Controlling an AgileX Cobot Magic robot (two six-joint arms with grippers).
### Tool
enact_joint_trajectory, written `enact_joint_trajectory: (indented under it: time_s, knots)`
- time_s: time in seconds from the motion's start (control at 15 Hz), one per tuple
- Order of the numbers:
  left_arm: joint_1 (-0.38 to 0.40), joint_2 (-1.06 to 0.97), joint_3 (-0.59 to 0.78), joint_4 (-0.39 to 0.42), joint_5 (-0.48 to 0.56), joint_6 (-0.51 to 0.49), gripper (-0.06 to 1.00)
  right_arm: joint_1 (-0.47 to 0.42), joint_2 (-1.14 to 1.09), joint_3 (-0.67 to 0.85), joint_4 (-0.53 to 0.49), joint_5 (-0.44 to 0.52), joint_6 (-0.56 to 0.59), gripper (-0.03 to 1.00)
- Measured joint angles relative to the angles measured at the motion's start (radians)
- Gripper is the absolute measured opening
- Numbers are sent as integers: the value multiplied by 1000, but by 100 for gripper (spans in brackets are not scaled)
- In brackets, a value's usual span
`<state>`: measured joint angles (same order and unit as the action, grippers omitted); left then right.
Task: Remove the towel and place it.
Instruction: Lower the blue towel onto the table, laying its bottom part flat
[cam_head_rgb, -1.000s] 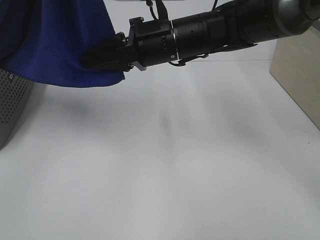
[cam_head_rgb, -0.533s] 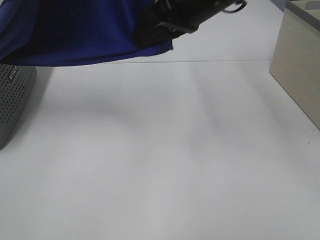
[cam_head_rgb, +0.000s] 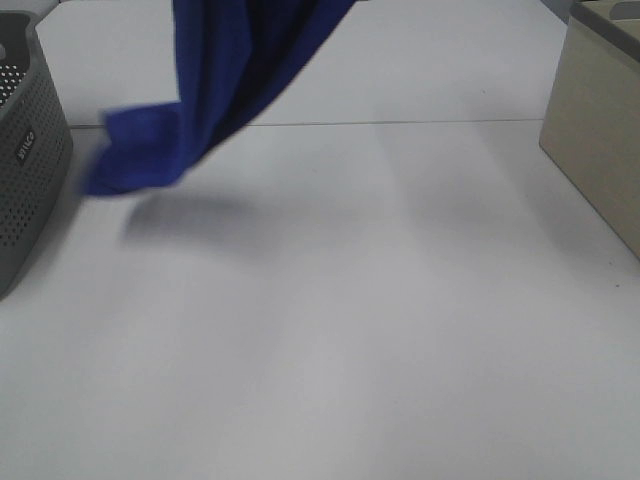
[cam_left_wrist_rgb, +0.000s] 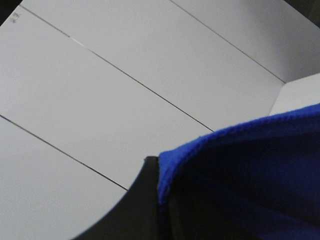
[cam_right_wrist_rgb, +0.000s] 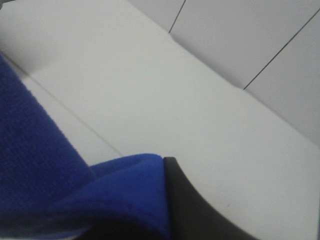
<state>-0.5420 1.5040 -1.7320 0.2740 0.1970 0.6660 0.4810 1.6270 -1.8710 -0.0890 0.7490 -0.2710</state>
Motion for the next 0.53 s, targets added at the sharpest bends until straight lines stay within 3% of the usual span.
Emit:
enact_joint_trajectory:
  time_s: [0.2,0.4,0.53]
  knots:
    - [27,28,0,-2,-116,-113,0,0,0,-56,-100,-84,-13,2]
    - [31,77,0,-2,-246,-132,0,0,0,-58,-163,-187,-47,2]
    - [46,107,0,-2,-322,-132,0,0,2,-58,-194,-205,-86,2]
